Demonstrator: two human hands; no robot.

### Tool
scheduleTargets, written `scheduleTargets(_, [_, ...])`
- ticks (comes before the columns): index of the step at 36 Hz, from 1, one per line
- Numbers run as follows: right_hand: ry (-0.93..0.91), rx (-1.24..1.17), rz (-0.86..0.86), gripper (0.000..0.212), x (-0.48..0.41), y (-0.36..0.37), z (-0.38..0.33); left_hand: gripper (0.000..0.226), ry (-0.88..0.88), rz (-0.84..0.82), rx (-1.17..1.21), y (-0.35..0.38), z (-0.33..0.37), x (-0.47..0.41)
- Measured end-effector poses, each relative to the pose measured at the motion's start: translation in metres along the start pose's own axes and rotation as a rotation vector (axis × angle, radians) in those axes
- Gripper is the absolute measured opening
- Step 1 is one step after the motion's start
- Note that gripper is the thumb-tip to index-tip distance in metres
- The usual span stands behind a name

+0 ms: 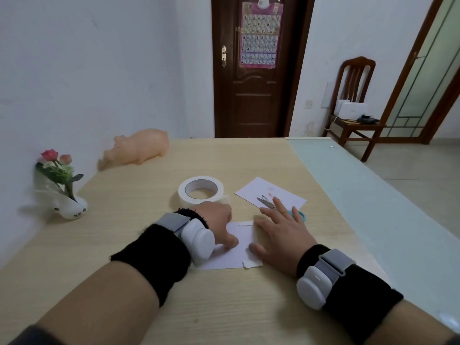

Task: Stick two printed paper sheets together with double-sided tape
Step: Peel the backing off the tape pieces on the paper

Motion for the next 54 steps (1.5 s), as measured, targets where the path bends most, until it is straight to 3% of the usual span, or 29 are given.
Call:
scheduleTargets(8, [0.006, -0.024, 0.004, 0.071, 0.000, -0.001, 0.001, 0.038, 0.020, 0.002, -0.044, -0.002, 0.004, -0.003])
scheduleTargets(15, [0.013, -0.028, 0.020, 0.068, 0.000, -0.003, 0.002, 0.054, 0.013, 0.012, 0.095, -0.006, 0.005, 0.003])
scheduleTargets(17, [0.014, -0.049, 0.030, 0.067, -0.001, -0.005, 0.002, 0.049, 0.017, 0.031, 0.167, -0.008, 0.004, 0.004])
scheduleTargets(21, [-0.012, -0.170, 0.122, 0.047, -0.005, -0.011, 0.001, 0.012, 0.044, 0.089, 0.295, -0.016, -0.003, 0.004])
scheduleTargets(25, [0.063, -0.565, 0.303, 0.011, -0.010, -0.020, 0.006, 0.018, 0.059, 0.102, 0.438, -0.023, -0.007, 0.011])
scheduleTargets(29, [0.190, -1.041, 0.194, 0.004, -0.017, -0.028, 0.001, 0.011, 0.064, 0.099, 0.566, -0.020, -0.011, 0.017])
scheduleTargets(31, [0.207, -1.138, 0.114, 0.008, -0.020, -0.029, -0.003, 0.010, 0.052, 0.090, 0.635, -0.014, -0.013, 0.018])
scheduleTargets(43, [0.271, -1.235, 0.041, 0.020, -0.027, -0.012, -0.002, 0.013, -0.023, 0.171, 0.928, -0.002, -0.017, 0.017])
scheduleTargets(54, [0.238, -1.236, -0.010, 0.015, -0.027, -0.008, -0.006, 0.016, -0.021, 0.202, 0.938, 0.003, -0.010, 0.018])
Point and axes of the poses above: each hand's wrist, its own x-axis away from the middle knuckle, its own y-axis out of the palm, z = x × y, the point moved 4 cm from there along -x, towards the middle knuckle, and after that the axes turned 4 degrees about z, right-handed, at the moved point
